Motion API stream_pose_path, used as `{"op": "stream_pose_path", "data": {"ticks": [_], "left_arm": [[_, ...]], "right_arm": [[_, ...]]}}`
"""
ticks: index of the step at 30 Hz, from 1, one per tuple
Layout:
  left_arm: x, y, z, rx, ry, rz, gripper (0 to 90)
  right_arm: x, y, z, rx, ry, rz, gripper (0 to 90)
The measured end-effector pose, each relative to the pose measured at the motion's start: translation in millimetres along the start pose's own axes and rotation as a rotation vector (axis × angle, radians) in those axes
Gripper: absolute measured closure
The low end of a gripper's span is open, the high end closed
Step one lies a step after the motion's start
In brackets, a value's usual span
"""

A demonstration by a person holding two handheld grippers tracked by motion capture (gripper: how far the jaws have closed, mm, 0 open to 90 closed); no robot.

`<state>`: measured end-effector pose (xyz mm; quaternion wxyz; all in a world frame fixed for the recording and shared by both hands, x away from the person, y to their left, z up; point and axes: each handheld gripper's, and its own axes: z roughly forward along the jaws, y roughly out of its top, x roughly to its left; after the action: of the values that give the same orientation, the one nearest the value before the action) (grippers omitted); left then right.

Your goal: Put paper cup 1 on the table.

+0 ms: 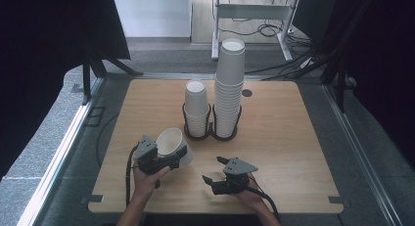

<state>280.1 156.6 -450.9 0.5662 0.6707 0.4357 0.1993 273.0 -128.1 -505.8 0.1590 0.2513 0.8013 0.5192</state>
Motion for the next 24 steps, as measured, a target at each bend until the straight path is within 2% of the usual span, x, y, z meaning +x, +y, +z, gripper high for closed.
{"op": "stream_pose_path", "data": {"ticks": [3, 4, 6, 7, 10, 11, 12, 14, 15, 16, 17, 24], "left_arm": [[2.6, 0.4, -0.9, -0.001, 0.022, 0.007, 12.1], [5.7, 0.3, -1.6, 0.004, 0.057, 0.021, 12.1], [9.3, -0.2, -2.1, 0.013, 0.096, 0.033, 12.1], [9.3, -0.2, -2.1, 0.013, 0.096, 0.033, 12.1], [17.1, -1.5, -2.9, 0.026, 0.163, 0.051, 12.0], [17.1, -1.5, -2.9, 0.026, 0.163, 0.051, 12.0], [21.5, -2.2, -3.7, 0.033, 0.212, 0.069, 11.9], [27.3, -2.8, -5.6, 0.038, 0.274, 0.092, 11.9], [27.3, -2.8, -5.6, 0.038, 0.274, 0.092, 11.8], [30.8, -2.9, -6.7, 0.044, 0.304, 0.102, 11.8], [37.8, -3.1, -9.2, 0.057, 0.352, 0.112, 11.7], [53.5, -6.1, -12.7, 0.074, 0.427, 0.105, 11.6]], "right_arm": [[-0.2, -0.4, -0.2, 0.001, -0.004, 0.0, 16.0], [-0.3, -0.5, -0.3, 0.0, -0.005, 0.001, 16.0], [-0.5, -0.8, -0.6, 0.0, -0.007, 0.001, 16.0], [-0.5, -0.8, -0.7, 0.0, -0.007, 0.0, 16.0], [-0.5, -0.8, -1.0, 0.001, -0.007, -0.001, 16.1], [-0.5, -0.8, -1.0, 0.001, -0.007, -0.001, 16.1], [-0.7, -0.9, -0.8, 0.001, -0.008, -0.001, 16.1], [-0.7, -1.1, -0.6, 0.003, -0.009, -0.002, 16.2], [-0.5, -1.3, -0.3, 0.002, -0.01, -0.002, 16.2], [-0.4, -1.4, -0.3, 0.003, -0.01, -0.003, 16.2], [-0.3, -1.5, -0.2, 0.003, -0.01, -0.004, 16.2], [0.3, -2.2, 0.8, 0.012, -0.008, -0.009, 16.4]]}}
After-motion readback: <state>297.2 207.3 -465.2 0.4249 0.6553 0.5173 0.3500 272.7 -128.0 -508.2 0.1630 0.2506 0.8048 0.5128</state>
